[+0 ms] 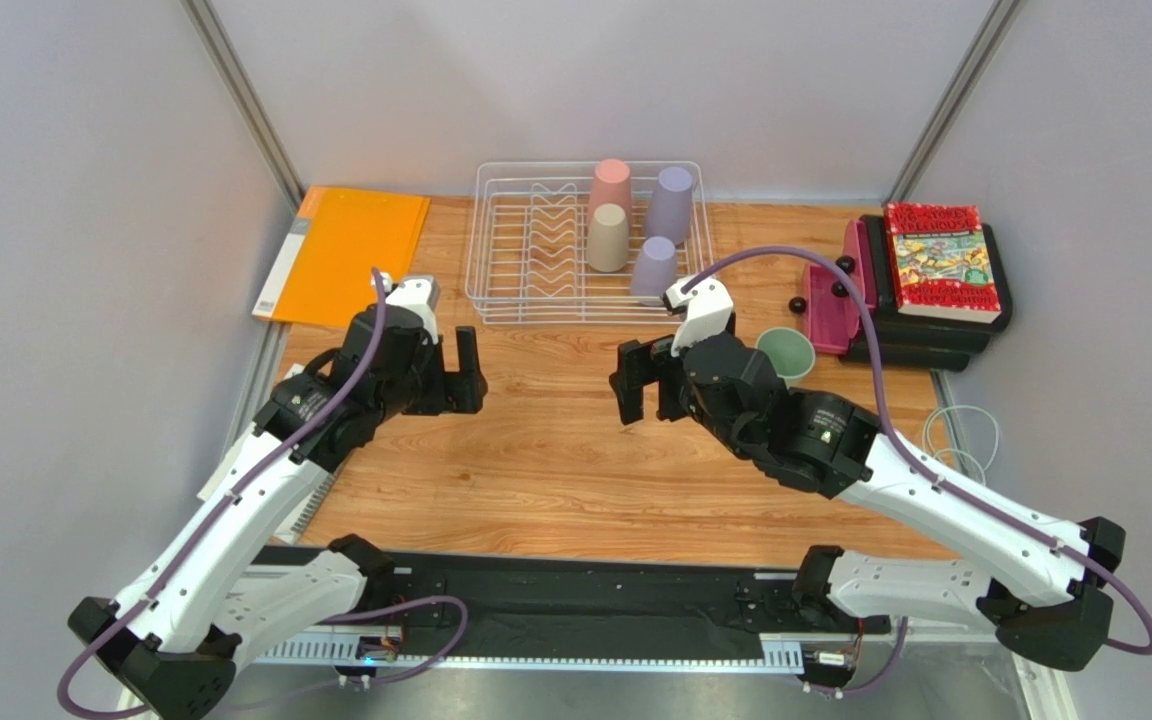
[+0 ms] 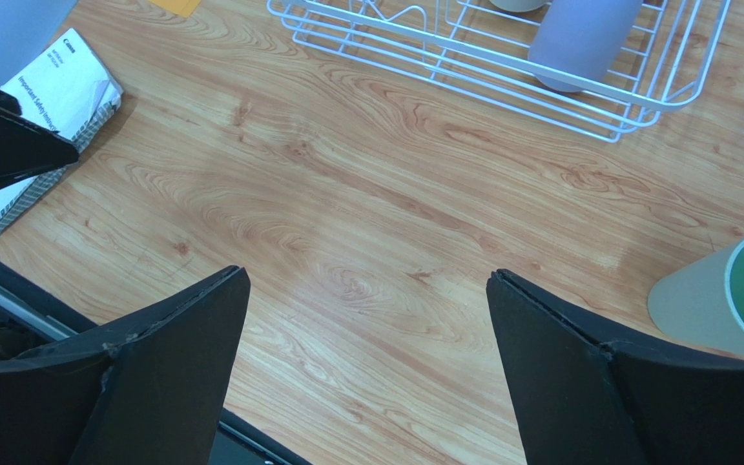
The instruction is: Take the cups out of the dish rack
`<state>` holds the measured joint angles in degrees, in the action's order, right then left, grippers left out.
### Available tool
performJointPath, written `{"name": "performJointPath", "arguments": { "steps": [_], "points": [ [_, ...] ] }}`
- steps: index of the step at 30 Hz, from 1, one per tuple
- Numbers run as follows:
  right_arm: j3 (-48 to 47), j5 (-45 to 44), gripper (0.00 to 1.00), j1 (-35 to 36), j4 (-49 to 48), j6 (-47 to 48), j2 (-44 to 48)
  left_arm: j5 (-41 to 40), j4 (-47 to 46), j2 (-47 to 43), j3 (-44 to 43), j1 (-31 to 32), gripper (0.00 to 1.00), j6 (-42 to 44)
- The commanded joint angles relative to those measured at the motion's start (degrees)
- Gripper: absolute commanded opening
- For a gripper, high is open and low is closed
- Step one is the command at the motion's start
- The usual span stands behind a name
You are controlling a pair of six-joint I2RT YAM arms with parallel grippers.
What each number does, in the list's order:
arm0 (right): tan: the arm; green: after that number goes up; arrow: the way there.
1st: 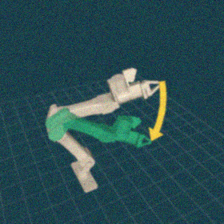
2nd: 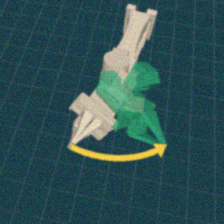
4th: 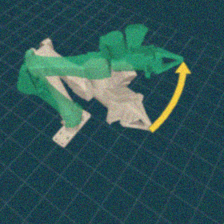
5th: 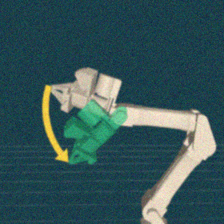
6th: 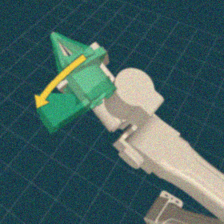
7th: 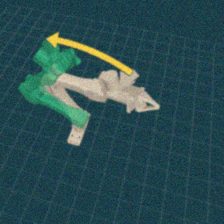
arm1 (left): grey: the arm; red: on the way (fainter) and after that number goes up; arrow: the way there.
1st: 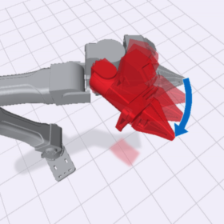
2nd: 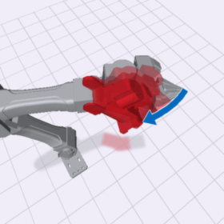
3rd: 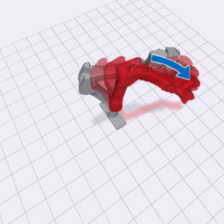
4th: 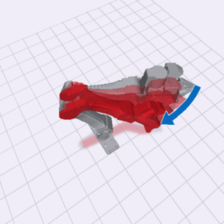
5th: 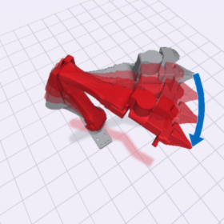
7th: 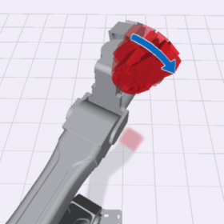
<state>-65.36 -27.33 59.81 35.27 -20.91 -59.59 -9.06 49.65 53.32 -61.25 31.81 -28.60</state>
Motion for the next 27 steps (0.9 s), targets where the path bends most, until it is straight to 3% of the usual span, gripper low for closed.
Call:
{"name": "performJointPath", "arguments": {
  "steps": [1,5,9,16,21,27],
  "points": [
    [0.24,-3.16,0.99,0.13,-2.31,1.66,0.0,0.45,-1.75,-1.11,-1.06,0.09,1.0,1.79],
    [-0.11,-5.44,0.99,0.13,-3.35,2.01,-0.43,0.45,-2.01,-1.37,-0.71,0.18,1.0,1.27],
    [-8.34,-12.82,0.98,-2.76,-3.54,5.78,-5.87,0.8,-2.8,-1.9,-0.1,0.18,1.0,0.65],
    [-26.61,-7.74,0.94,-17.78,-2.75,5.79,-24.39,0.54,-3.07,-3.39,1.14,0.18,1.0,-0.49],
    [-39.73,-7.74,0.93,-22.36,2.26,5.88,-36.89,0.36,-3.94,-4.1,2.72,0.09,1.0,-1.72],
    [-41.6,-5.8,0.93,-24.56,1.3,5.7,-44.81,1.06,-4.91,-2.87,4.47,0.18,1.0,-2.25]
  ]
}}
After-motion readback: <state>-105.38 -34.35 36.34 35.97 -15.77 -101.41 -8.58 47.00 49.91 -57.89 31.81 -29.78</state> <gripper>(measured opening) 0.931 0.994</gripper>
